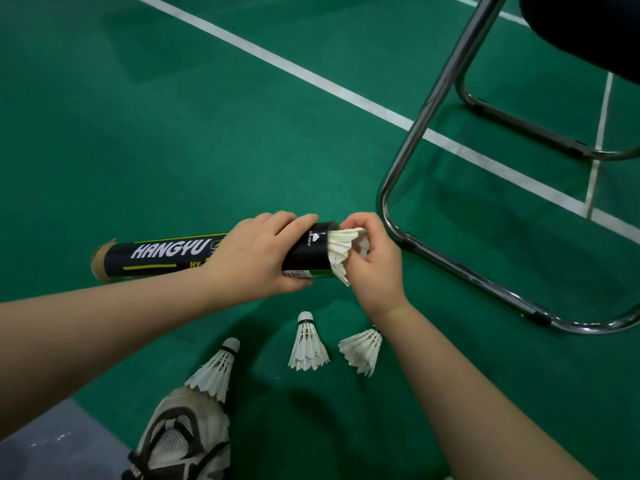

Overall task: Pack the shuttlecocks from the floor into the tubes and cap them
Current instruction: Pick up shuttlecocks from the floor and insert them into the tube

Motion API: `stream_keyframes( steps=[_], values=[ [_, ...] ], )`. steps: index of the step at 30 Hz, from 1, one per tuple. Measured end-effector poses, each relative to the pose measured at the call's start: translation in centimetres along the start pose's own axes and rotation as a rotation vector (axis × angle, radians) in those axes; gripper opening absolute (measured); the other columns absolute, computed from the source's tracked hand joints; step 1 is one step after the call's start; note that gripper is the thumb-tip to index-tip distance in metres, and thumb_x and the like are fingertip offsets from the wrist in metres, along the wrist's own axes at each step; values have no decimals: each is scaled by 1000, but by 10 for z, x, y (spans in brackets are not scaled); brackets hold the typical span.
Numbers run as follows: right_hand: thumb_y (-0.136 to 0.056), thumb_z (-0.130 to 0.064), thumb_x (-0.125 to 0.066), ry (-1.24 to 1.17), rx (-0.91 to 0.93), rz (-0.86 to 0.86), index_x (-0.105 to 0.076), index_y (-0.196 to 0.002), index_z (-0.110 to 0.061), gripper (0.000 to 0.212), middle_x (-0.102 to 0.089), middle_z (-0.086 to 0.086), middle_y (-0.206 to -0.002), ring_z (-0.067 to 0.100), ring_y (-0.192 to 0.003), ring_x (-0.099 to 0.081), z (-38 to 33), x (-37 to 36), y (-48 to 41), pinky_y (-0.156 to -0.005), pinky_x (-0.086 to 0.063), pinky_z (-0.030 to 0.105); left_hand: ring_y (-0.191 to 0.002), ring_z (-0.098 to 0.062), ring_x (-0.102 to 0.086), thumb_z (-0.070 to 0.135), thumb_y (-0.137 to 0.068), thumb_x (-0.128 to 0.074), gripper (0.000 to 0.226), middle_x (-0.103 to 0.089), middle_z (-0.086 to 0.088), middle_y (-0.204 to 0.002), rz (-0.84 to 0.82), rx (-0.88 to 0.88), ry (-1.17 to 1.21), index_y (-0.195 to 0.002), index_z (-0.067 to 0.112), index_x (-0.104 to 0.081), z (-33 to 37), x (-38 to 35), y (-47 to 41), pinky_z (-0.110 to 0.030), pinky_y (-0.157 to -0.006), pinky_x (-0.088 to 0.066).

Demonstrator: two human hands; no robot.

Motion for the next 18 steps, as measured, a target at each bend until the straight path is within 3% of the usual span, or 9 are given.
stream_keyframes(
  steps=[3, 5, 8, 11, 14, 18],
  values=[
    [-74, -9, -62, 227, 45, 52, -48, -104, -27, 37, -45, -6, -100, 10, -90, -45, 4, -1, 0, -78, -39, 27, -83, -31, -60, 59, -63, -51, 78, -61, -10, -104, -4, -9, 7, -127, 17, -37, 2, -2, 0, -40, -70, -52],
    [-74, -5, -65, 323, 28, 114, -44, -114, -17, 46, -38, -6, -104, 11, -95, -41, 8, 3, -1, -84, -37, 26, -83, -31, -60, 59, -63, -52, 78, -61, -10, -104, -8, -15, 2, -127, 18, -37, 3, -3, 1, -40, -71, -52],
    [-72, -1, -65, 153, -91, 205, -39, -95, -28, 44, -41, -8, -89, 9, -81, -41, 9, 11, 1, -74, -36, 20, -83, -31, -61, 60, -63, -51, 78, -61, -10, -104, 0, -19, 1, -127, 17, -37, 5, -3, 0, -39, -72, -52],
    [-72, -11, -67, -26, -27, 276, -40, -81, -31, 35, -42, -11, -73, 8, -67, -40, 8, 21, 8, -68, -37, 23, -84, -32, -61, 60, -63, -51, 78, -61, -11, -103, 28, 4, 19, -127, 18, -37, 3, 2, -5, -40, -72, -52],
    [-73, -37, -62, -67, 72, 164, -49, -83, -30, 19, -55, -18, -75, 5, -75, -52, 8, 21, 15, -76, -43, 24, -83, -33, -61, 59, -63, -51, 78, -61, -11, -103, 46, 16, 23, -127, 17, -37, 1, 3, -9, -41, -71, -53],
    [-69, -46, -62, 14, 134, -1, -51, -104, -36, 38, -62, -13, -103, 1, -100, -57, 7, 15, 22, -92, -42, 20, -82, -33, -61, 58, -63, -52, 77, -61, -11, -103, 32, 7, 20, -127, 17, -38, 4, -1, -7, -41, -69, -52]
  ],
)
Point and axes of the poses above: each hand's wrist, its own y-axis away from the middle knuckle, its own x-axis out of the back of the hand, z = x × y, the point moved 3 cm from there along -y, towards the middle knuckle
